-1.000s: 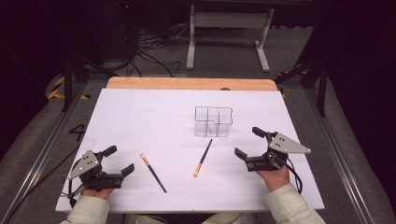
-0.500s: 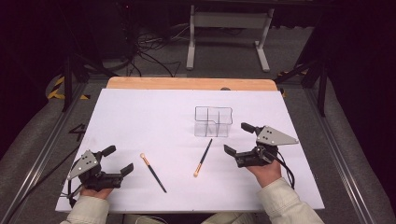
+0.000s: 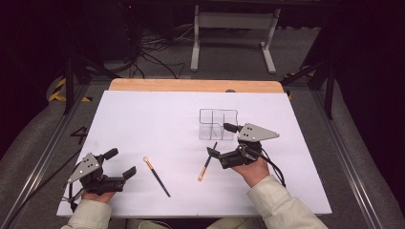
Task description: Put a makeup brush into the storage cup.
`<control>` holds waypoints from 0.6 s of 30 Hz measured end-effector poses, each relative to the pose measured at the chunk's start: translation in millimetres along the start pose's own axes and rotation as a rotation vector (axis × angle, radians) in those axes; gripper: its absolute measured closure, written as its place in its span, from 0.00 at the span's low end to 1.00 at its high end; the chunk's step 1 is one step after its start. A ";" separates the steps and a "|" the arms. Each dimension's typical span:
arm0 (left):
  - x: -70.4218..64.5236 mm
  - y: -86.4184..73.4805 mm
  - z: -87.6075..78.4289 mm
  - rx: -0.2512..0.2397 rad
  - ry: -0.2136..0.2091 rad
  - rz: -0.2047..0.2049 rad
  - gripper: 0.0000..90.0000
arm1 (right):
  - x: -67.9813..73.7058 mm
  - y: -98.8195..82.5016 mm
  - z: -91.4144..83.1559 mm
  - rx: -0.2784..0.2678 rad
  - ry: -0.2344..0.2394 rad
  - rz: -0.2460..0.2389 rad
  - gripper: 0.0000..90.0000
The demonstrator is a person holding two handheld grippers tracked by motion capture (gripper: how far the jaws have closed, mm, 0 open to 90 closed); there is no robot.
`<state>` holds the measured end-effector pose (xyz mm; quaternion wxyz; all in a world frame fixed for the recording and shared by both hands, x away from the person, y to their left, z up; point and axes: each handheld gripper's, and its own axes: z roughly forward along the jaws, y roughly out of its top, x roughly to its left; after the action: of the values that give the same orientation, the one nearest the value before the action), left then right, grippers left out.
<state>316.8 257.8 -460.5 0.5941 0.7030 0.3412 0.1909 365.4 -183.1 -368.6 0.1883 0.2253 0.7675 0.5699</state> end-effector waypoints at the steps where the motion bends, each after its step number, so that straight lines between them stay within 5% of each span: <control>1: 0.0 0.0 0.0 0.000 0.000 0.000 0.00 | 1.3 1.0 2.8 0.003 0.007 -0.002 0.03; 10: -1.0 -0.1 -1.3 0.008 0.000 0.009 0.00 | 10.0 7.8 20.5 0.023 0.053 -0.015 0.03; 18: -0.5 -0.6 -5.7 0.007 0.014 0.008 0.00 | 18.5 16.5 40.5 0.133 0.105 -0.021 0.04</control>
<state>312.5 261.6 -459.7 0.5886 0.7051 0.3430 0.1970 374.3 -136.7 -364.7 0.1383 0.1990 0.8148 0.5267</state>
